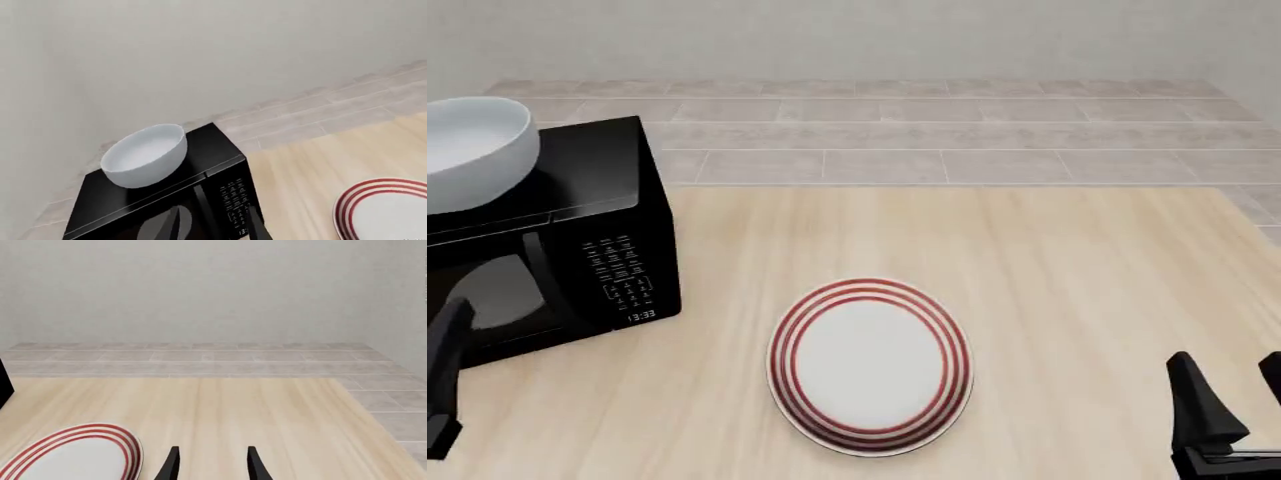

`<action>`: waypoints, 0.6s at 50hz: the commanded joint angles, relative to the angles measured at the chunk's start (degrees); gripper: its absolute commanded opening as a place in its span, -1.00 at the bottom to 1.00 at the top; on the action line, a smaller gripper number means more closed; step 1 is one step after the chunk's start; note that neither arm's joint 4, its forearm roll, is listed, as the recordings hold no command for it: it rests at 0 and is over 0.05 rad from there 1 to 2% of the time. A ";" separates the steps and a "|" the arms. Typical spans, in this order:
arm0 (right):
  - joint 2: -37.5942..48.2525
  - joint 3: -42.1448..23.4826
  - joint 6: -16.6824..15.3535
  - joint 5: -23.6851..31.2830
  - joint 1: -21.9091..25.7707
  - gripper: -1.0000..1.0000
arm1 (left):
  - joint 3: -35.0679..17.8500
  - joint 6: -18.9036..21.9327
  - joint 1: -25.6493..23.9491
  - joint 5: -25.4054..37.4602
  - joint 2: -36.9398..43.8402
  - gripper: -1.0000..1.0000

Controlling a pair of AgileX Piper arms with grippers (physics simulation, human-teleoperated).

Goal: Pick up the white bowl and put it on the plate.

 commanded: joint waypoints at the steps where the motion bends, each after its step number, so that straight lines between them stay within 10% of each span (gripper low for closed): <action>1: -0.24 -0.04 0.00 0.25 0.04 1.00 | -12.92 10.84 -0.14 5.67 7.11 1.00; 30: -0.23 -0.04 0.01 0.25 0.06 1.00 | -29.16 27.95 3.47 7.30 32.43 1.00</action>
